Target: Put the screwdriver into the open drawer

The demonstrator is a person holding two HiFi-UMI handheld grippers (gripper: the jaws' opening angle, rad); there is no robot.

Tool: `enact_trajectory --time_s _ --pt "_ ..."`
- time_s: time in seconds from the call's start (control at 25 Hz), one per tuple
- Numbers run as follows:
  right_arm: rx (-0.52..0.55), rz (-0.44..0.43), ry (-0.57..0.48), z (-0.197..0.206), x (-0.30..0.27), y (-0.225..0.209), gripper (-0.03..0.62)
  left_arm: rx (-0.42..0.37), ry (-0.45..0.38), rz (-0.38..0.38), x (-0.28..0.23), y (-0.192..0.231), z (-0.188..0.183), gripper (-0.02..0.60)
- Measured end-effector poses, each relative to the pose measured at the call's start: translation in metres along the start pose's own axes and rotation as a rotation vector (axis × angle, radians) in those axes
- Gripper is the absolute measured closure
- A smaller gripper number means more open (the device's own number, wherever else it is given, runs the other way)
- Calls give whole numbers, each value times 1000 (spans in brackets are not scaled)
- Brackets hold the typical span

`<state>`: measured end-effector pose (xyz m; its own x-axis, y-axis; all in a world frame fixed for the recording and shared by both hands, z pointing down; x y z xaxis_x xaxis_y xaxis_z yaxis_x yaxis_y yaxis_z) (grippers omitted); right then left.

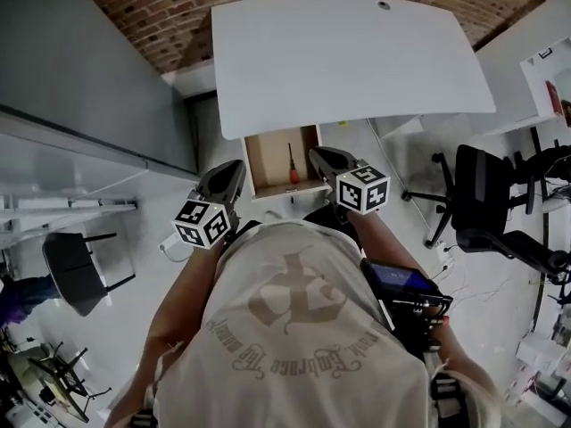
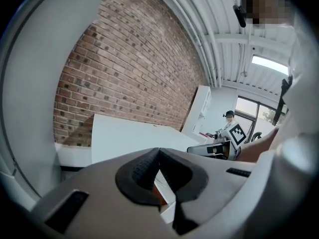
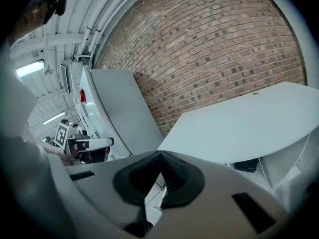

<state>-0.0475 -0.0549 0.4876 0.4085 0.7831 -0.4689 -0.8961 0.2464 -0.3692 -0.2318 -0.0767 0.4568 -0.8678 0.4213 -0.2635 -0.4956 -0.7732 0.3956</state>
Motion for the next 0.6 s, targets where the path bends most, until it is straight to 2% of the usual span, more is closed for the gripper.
enact_trajectory --time_s 0.44,0.6 --pt "6 21 -36 -17 7 -2 572 -87 3 44 -2 -2 -23 561" --pt "-1 31 -41 -17 11 -2 572 -91 1 55 -3 2 -28 561"
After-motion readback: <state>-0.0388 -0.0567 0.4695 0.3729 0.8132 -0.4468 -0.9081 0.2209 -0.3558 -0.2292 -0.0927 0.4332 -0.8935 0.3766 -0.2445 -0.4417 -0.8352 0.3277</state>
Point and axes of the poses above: the fingertips, and each gripper's own axes: x backward along the fingers, y to its left, z out of its underside, the point moved 2 cm from there along x, backward along the fingers, and after that the axes turned 7 degrees about z, right-handed, at the moved point
